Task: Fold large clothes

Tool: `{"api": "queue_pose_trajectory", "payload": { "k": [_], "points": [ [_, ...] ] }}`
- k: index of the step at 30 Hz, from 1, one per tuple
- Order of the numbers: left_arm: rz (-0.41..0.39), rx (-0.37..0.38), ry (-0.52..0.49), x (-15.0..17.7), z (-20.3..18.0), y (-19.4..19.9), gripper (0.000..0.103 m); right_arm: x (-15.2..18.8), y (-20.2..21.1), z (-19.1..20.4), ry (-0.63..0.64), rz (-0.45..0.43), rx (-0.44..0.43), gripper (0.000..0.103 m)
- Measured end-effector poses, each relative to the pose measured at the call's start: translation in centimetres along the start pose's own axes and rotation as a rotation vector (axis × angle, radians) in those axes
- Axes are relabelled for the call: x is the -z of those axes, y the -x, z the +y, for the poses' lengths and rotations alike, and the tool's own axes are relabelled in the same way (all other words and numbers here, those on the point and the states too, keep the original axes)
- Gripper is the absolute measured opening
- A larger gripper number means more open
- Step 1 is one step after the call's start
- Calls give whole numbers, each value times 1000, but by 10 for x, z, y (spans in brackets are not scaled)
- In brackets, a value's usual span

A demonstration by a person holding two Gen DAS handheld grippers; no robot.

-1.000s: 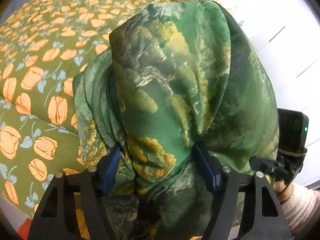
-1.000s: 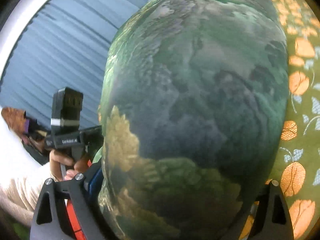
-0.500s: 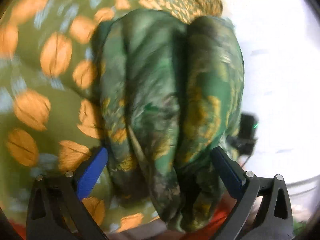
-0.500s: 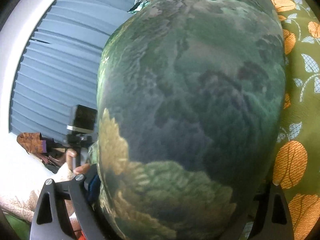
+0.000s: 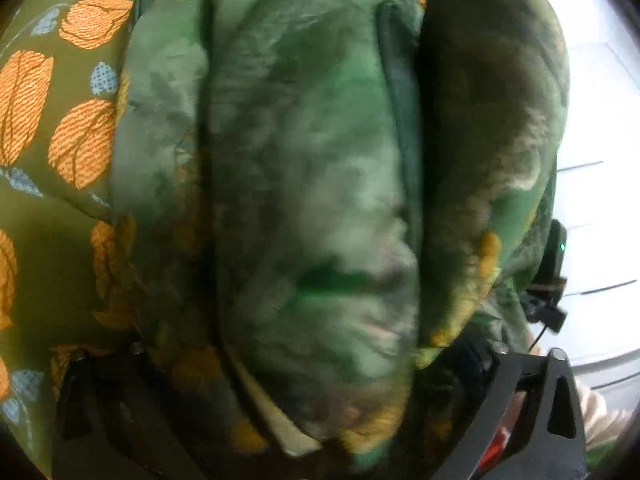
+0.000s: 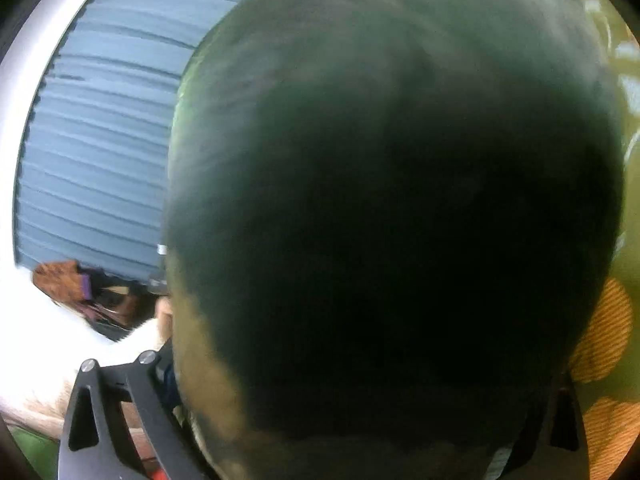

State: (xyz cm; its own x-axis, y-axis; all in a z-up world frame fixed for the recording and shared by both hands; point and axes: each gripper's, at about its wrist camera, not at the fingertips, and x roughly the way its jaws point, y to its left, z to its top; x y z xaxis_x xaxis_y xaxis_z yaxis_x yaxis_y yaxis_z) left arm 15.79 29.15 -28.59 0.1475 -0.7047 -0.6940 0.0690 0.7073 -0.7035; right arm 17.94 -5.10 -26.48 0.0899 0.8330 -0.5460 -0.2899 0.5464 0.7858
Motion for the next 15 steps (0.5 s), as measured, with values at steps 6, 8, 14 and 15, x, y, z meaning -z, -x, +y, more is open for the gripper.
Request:
{"api": "queue_pose_trajectory", "payload": {
  "k": [6,8,14,15],
  "points": [
    [-84,10,-24,20,-45,40,67,13,25,58,235,-103,71,91],
    [-120,14,-61,19,-65,51,67,10,42,77,290,-142,54,91],
    [-234,38,-214,-39,-146,77,67,-36,116,103,383,-265,28,91],
    [-249,29,-253,-60,-165,76,67,-50,125,100,386,-281,26,91]
  ]
}}
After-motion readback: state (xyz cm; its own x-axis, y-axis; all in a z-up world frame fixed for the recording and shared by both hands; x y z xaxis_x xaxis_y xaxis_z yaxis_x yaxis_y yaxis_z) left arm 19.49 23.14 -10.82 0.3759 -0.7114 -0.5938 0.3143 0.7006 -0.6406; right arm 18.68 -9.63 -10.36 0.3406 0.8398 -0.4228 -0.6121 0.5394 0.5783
